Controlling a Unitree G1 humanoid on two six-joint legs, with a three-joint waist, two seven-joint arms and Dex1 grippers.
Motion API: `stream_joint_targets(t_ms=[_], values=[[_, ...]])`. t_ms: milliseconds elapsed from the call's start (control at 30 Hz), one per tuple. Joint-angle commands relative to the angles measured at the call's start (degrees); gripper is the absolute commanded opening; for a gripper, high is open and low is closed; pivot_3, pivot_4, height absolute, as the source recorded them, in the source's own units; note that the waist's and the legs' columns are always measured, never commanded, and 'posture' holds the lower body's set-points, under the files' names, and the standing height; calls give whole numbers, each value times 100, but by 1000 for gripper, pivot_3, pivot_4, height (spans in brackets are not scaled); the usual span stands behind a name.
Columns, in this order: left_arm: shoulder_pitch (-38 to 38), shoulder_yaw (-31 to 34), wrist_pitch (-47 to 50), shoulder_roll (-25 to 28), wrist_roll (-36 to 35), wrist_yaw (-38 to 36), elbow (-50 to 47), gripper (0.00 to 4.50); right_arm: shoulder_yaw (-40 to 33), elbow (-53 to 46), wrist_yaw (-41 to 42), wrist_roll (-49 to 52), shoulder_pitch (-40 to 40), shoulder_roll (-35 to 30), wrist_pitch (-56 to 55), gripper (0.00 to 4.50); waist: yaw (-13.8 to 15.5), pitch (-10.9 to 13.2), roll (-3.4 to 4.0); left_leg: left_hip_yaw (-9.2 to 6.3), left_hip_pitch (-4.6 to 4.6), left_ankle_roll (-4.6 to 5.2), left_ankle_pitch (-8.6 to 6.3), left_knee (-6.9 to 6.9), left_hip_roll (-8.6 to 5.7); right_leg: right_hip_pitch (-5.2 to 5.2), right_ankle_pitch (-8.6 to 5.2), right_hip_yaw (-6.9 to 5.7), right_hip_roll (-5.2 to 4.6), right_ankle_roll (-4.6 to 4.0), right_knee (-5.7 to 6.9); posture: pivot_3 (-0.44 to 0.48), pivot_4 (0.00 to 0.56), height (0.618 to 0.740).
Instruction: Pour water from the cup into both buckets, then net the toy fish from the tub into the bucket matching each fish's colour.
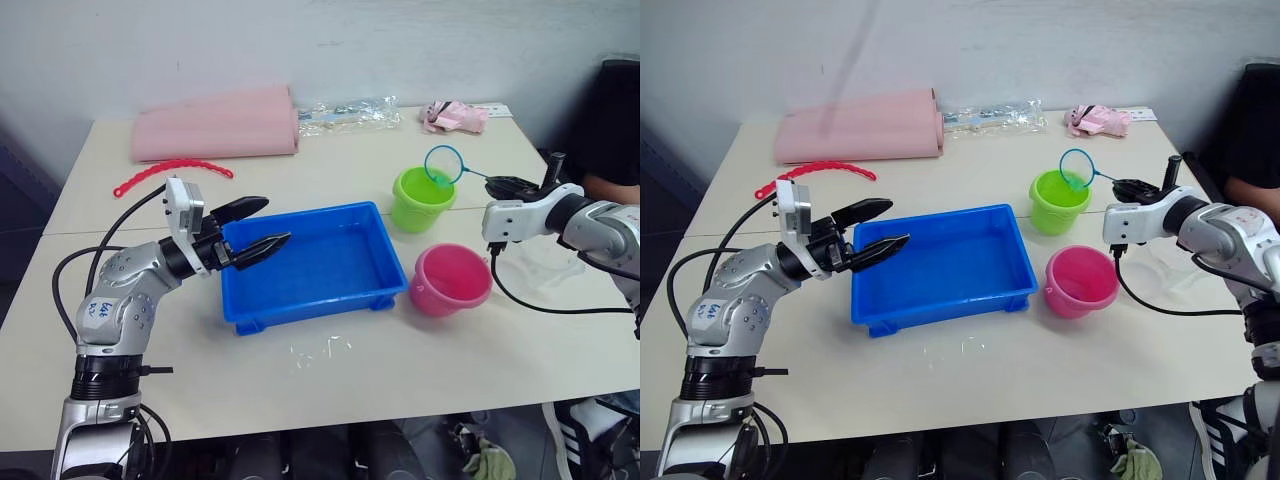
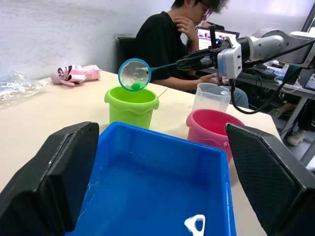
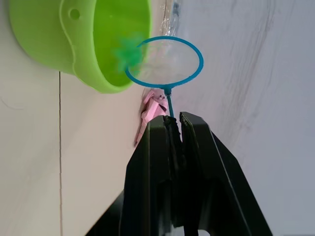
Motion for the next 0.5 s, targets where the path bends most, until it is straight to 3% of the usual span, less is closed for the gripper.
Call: stream_joint_targets(t_ms=[33, 167, 300, 400, 500], values=[[-8, 53, -229, -52, 14, -111, 43, 4452, 156, 304, -689, -559, -288, -275, -557, 0, 0, 0, 0, 0, 0, 0, 0, 0, 0, 0, 0, 0, 0, 0, 0, 0, 150, 740], [-41, -32, -493, -21, 148, -366, 284, 4452, 271, 696, -1163, -717, -547, -337, -1131, 0, -1, 0, 0, 1, 1, 0, 0, 1, -1, 0, 0, 2, 0, 0, 1, 0, 150, 740], [82, 138, -656, 47, 22, -618, 254, 4452, -132, 871, -533, 614, -495, -131, -1440, 0, -1, 0, 1, 2, 1, 0, 0, 0, 1, 0, 0, 2, 3, 0, -1, 0, 150, 740], [173, 625, -850, 65, -432, -877, 89, 4452, -499, 504, 814, 2598, -165, 117, -1239, 0, -15, 1, 0, 3, 1, 0, 0, 0, 9, 1, 0, 2, 9, 0, -4, 0, 150, 740], [598, 902, -222, 687, -795, -1226, -340, 4452, -933, -1846, 2890, 6252, 870, 238, 1171, 0, -6, 5, -6, -4, 3, 0, 1, 5, 16, 8, 0, -2, 14, 0, 1, 0, 150, 740]])
